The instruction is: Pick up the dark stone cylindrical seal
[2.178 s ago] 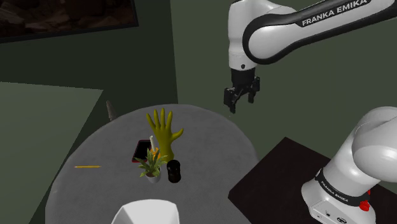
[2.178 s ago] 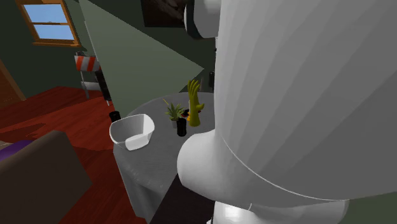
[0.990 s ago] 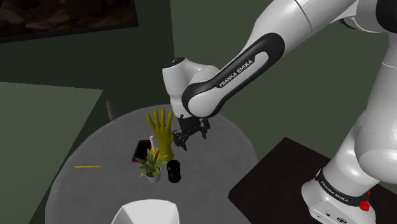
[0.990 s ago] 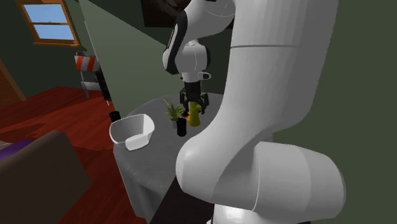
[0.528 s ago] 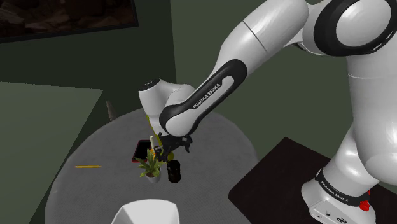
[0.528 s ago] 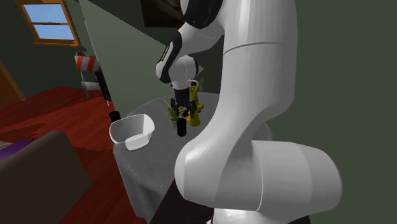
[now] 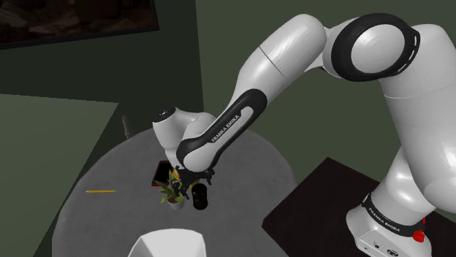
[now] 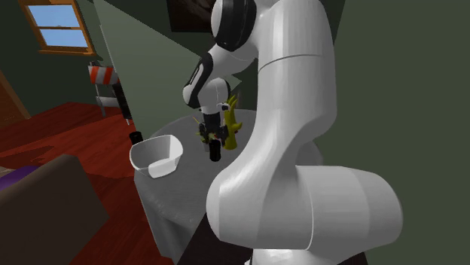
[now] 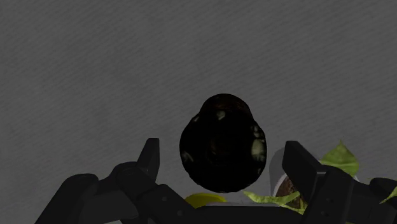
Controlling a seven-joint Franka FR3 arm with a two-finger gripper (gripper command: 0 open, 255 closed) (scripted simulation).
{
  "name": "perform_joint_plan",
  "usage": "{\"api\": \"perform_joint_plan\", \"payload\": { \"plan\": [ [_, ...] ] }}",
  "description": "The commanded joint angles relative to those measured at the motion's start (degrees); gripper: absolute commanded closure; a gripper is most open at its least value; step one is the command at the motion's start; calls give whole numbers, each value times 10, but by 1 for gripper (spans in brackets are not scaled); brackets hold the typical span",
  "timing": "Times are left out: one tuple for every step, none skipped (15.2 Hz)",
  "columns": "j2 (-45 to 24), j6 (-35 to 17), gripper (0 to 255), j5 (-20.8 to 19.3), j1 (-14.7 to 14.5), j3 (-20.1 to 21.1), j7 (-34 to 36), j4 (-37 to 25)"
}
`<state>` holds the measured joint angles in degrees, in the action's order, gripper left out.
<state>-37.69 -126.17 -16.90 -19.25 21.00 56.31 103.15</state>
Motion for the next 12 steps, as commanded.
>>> {"api": "perform_joint_plan", "payload": {
  "plan": [
    [-12, -10, 0, -5, -2, -4, 1, -2],
    [-15, -13, 0, -6, -2, -5, 2, -2],
    [-15, -13, 0, -6, -2, -5, 2, -2],
    [-16, -13, 255, -6, -2, -5, 2, -2],
    [-16, -13, 255, -6, -2, -6, 1, -2],
    [-16, -13, 255, -6, -2, -6, 1, -2],
    [-16, -14, 255, -6, -1, -6, 1, -2],
    [-16, -14, 255, -6, -2, -6, 1, -2],
    [-16, -14, 255, -6, -2, -6, 1, -1],
    [-16, -14, 255, -6, -2, -6, 1, -2],
    [-16, -14, 255, -6, -2, -6, 1, -1],
    [-16, -14, 255, -6, -2, -6, 2, -2]
  ]
}}
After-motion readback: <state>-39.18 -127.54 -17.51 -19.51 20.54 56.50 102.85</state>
